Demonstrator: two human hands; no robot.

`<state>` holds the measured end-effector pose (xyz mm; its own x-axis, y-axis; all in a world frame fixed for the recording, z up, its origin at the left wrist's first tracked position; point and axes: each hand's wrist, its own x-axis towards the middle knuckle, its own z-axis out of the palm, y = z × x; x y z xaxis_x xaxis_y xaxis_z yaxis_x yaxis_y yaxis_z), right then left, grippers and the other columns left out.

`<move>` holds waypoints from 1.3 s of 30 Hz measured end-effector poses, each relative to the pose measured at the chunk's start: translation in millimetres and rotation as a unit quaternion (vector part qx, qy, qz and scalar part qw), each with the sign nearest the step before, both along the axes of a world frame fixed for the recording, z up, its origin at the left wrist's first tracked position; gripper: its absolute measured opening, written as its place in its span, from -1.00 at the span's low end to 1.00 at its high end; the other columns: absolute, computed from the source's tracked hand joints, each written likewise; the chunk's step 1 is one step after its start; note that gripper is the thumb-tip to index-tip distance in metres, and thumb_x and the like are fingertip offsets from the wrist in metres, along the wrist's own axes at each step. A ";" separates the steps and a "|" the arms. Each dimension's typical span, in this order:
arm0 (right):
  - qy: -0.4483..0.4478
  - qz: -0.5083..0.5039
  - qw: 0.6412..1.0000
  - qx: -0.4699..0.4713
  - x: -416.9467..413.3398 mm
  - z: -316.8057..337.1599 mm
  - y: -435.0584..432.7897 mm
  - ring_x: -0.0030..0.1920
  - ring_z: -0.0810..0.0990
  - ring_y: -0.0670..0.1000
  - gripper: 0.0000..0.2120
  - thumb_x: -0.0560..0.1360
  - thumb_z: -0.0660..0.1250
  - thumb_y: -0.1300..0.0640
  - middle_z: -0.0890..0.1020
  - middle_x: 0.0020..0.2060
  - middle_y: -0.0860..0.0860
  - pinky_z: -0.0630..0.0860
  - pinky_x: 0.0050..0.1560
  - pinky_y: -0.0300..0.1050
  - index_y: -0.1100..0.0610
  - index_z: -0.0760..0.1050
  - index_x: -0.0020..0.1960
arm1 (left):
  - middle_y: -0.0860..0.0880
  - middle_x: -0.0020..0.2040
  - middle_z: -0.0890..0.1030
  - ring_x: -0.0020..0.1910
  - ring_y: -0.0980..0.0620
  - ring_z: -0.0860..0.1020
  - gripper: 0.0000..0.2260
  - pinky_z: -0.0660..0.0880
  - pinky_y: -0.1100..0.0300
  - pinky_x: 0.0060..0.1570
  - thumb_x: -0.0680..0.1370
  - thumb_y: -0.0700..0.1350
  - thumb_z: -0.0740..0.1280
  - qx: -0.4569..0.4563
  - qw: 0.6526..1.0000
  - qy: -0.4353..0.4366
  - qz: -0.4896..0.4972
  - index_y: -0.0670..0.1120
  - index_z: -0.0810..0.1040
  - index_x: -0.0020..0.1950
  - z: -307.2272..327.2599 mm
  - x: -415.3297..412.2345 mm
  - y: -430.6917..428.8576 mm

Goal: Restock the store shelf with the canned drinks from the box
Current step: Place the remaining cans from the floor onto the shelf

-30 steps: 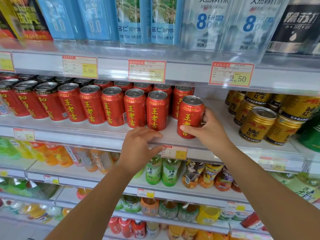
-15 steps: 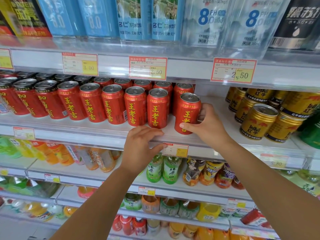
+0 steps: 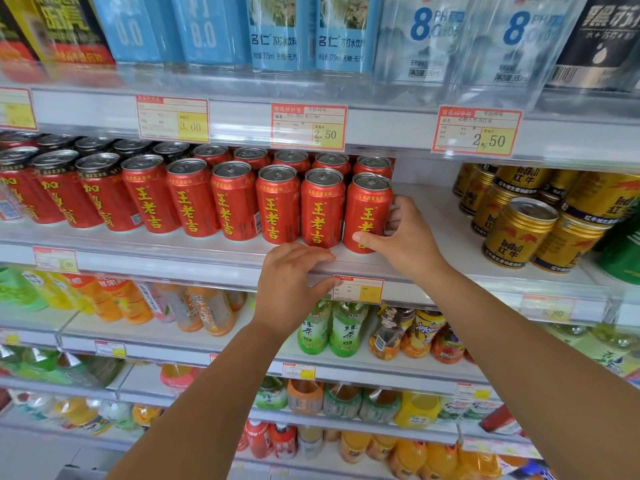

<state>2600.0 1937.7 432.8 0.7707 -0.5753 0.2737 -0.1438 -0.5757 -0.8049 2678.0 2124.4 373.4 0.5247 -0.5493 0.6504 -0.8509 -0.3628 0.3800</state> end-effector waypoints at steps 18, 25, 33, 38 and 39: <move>-0.040 -0.227 0.962 0.145 -273.0 -121.5 -20.8 -0.26 0.57 0.09 -0.80 0.53 0.34 0.18 0.57 -0.26 0.09 0.54 -0.21 -0.01 -0.07 0.49 0.09 | 0.08 0.11 0.62 0.13 0.07 0.50 -0.74 0.42 0.26 0.17 0.50 0.02 0.26 0.089 0.968 0.142 -0.189 0.02 0.61 0.14 -107.9 -175.5 -65.3; 0.163 -0.322 0.896 0.257 -414.5 -275.9 -98.2 -0.34 0.52 -0.09 -0.83 0.50 0.34 0.15 0.56 -0.27 -0.04 0.40 -0.36 -0.26 -0.12 0.48 -0.01 | 0.08 0.08 0.62 0.04 0.01 0.61 -0.78 0.55 0.05 0.08 0.49 -0.08 0.36 0.268 0.882 0.356 -0.154 0.06 0.59 0.12 -261.8 -283.0 -118.3; 0.328 -0.348 0.816 0.324 -481.2 -479.0 -142.0 0.00 0.60 0.13 -0.77 0.48 0.33 0.09 0.65 -0.05 0.02 0.51 0.03 -0.05 -0.01 0.52 0.13 | 0.01 0.13 0.59 0.05 0.04 0.59 -0.71 0.50 0.17 0.05 0.51 -0.12 0.38 0.439 0.787 0.423 -0.095 -0.01 0.56 0.23 -438.3 -348.3 -156.5; 0.364 -0.346 0.776 0.381 -500.4 -623.8 -139.5 -0.01 0.56 -0.01 -0.71 0.49 0.34 0.05 0.57 0.02 -0.08 0.47 -0.06 -0.15 -0.05 0.45 0.20 | -0.03 0.20 0.55 0.09 0.04 0.57 -0.64 0.48 0.19 0.00 0.52 -0.07 0.38 0.488 0.753 0.431 -0.092 -0.01 0.49 0.31 -573.4 -363.7 -187.8; 0.373 -0.343 0.770 0.386 -503.2 -652.2 -137.7 -0.02 0.54 -0.03 -0.69 0.50 0.34 0.04 0.56 0.06 -0.07 0.48 -0.04 -0.15 -0.05 0.44 0.23 | -0.03 0.21 0.53 0.09 0.03 0.57 -0.63 0.44 0.22 -0.02 0.52 -0.06 0.39 0.491 0.751 0.432 -0.093 -0.02 0.48 0.32 -601.2 -365.9 -194.1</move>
